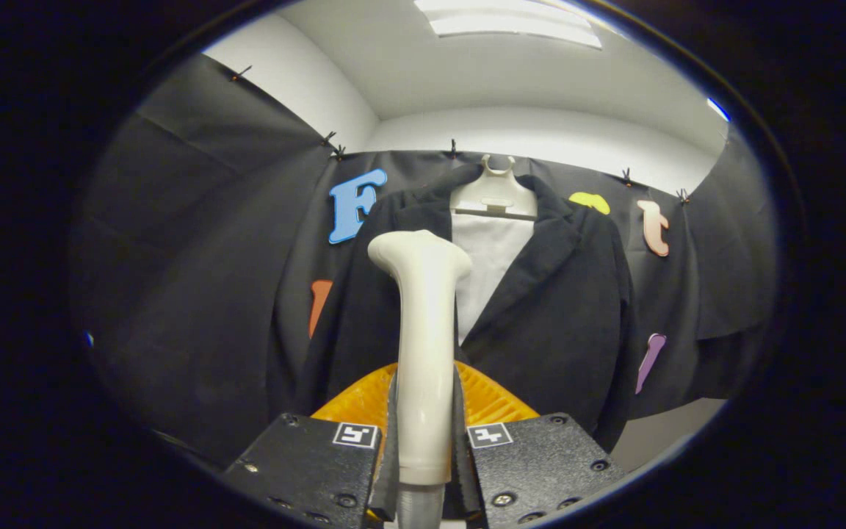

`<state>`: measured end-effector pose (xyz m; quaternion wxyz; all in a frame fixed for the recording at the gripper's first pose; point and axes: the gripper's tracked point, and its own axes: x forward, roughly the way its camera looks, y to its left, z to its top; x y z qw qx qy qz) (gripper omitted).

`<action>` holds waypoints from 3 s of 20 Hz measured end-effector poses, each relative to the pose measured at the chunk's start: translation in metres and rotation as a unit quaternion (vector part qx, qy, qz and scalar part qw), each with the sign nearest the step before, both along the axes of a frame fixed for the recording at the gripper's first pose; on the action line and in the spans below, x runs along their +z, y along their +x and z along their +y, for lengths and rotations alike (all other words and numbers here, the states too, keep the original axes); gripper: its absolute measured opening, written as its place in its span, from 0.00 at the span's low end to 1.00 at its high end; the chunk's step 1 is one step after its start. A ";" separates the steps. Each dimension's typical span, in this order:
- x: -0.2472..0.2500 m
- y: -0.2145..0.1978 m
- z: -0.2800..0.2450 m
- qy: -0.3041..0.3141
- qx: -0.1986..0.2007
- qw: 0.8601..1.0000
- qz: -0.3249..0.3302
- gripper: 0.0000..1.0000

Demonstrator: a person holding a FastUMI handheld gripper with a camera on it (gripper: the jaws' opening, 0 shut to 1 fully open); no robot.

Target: Iron the clothes twice with a garment steamer, once on the left side and once on the right side.

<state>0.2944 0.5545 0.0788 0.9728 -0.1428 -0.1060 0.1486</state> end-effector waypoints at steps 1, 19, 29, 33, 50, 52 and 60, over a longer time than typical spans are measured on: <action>-0.003 -0.001 -0.003 0.000 -0.002 1.000 0.004 0.31; -0.061 -0.020 -0.022 0.004 0.001 0.996 0.094 0.31; -0.090 -0.033 -0.016 -0.010 0.011 0.992 0.127 0.31; -0.105 -0.035 -0.023 -0.014 -0.001 0.990 0.140 0.31; -0.179 -0.062 -0.052 -0.056 -0.036 0.974 0.216 0.31; -0.193 -0.065 -0.054 -0.061 -0.038 0.970 0.234 0.31; -0.245 -0.074 -0.061 -0.081 -0.052 0.953 0.289 0.31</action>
